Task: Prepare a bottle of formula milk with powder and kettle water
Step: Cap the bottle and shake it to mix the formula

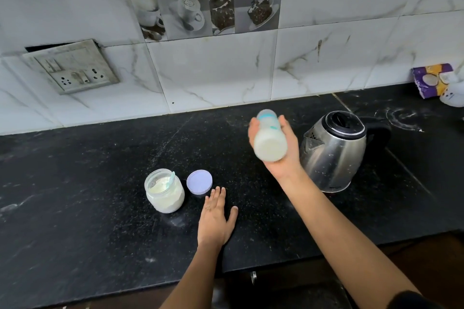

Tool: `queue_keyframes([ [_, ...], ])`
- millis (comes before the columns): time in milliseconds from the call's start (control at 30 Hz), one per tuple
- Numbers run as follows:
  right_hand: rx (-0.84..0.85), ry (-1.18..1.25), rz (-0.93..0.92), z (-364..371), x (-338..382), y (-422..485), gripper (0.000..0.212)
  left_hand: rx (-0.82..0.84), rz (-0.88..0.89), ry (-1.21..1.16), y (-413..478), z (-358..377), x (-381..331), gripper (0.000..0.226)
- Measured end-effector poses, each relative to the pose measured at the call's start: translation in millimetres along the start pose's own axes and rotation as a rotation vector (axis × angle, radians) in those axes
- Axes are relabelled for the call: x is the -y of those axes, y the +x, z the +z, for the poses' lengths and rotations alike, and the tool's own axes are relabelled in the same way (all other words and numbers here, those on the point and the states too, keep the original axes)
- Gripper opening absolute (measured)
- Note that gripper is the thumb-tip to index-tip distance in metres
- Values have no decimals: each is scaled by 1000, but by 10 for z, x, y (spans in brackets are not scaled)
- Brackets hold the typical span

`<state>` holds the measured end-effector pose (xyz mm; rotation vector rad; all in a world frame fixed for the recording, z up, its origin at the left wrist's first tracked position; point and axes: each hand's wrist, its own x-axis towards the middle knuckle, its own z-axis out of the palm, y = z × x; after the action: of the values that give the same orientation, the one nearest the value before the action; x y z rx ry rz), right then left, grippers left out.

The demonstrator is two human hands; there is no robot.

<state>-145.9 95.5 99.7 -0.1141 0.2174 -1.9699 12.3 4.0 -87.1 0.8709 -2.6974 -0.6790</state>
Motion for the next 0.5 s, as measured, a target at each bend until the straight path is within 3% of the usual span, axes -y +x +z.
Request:
queue_keyframes([
  [100, 56, -286, 40, 36, -31, -6, 57, -5, 6, -2, -7, -1, -7, 65],
  [233, -1, -35, 32, 50, 27, 8, 69, -12, 12, 1, 7, -2, -15, 65],
  [367, 11, -199, 93, 5, -18, -33, 62, -10, 8, -1, -5, -9, -16, 65],
  [500, -109, -111, -14, 115, -55, -40, 69, -10, 14, 11, -1, -3, -13, 65],
])
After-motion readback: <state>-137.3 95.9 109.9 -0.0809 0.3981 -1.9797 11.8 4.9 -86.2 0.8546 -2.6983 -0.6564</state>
